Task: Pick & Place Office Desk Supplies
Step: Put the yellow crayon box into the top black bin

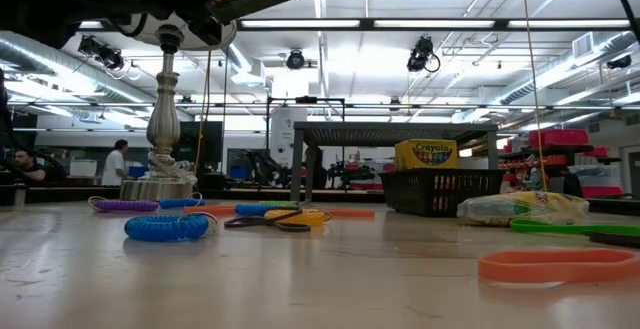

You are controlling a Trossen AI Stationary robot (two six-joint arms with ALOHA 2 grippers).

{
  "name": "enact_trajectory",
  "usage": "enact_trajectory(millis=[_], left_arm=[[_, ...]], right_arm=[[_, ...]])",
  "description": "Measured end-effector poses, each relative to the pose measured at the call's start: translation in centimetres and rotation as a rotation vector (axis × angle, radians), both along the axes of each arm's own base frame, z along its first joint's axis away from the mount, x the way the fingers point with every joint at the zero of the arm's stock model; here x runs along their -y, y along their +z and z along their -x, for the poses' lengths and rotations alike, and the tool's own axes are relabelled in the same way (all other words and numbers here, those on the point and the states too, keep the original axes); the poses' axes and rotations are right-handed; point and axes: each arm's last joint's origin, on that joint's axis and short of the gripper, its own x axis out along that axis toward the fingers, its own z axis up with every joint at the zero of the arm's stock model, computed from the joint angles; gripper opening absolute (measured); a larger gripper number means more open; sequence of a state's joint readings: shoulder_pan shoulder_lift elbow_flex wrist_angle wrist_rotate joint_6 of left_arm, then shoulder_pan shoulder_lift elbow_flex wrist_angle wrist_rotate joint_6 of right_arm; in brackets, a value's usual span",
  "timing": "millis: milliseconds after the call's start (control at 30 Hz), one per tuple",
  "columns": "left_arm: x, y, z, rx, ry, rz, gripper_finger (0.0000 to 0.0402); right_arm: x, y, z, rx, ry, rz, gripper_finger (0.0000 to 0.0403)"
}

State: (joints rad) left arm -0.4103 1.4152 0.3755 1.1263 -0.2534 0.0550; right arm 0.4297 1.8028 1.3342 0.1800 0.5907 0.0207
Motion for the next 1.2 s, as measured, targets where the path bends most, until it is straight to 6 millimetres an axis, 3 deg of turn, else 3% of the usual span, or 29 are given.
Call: enact_trajectory(millis=[100, 200, 300, 433, 533, 700, 933, 1200], left_arm=[[-0.1, -0.8, 0.0, -0.076, 0.016, 0.009, 0.0105], [-0.3, -1.4, -0.1, -0.133, 0.033, 0.018, 0.0105], [-0.6, -1.6, -0.1, -0.156, 0.047, 0.024, 0.0105], [-1.0, -1.7, -0.4, -0.163, 0.068, 0.036, 0.0105], [-1.5, -2.3, -0.7, -0.193, 0.069, 0.05, 0.0105], [-1.7, -3.1, -1.7, -0.225, 0.088, 0.056, 0.0105], [-1.3, -3.4, -4.7, -0.235, 0.084, 0.04, 0.0105], [-1.9, -3.9, -6.9, -0.253, 0.083, 0.051, 0.0105]], right_arm=[[0.2, 0.8, 1.0, -0.049, 0.002, 0.011, 0.0177], [0.7, 2.9, 2.3, -0.113, -0.003, -0.04, 0.0248], [1.8, 4.2, 2.9, -0.242, -0.012, -0.067, 0.0283], [3.4, 6.2, 2.8, -0.394, 0.025, -0.145, 0.0283], [4.6, 6.2, 2.5, -0.54, 0.043, -0.153, 0.0268], [6.6, 7.1, 1.3, -0.616, 0.104, -0.198, 0.0246], [8.4, 5.7, 0.3, -0.722, 0.132, -0.241, 0.0246], [7.9, 3.6, -0.4, -0.825, 0.171, -0.24, 0.0256]])
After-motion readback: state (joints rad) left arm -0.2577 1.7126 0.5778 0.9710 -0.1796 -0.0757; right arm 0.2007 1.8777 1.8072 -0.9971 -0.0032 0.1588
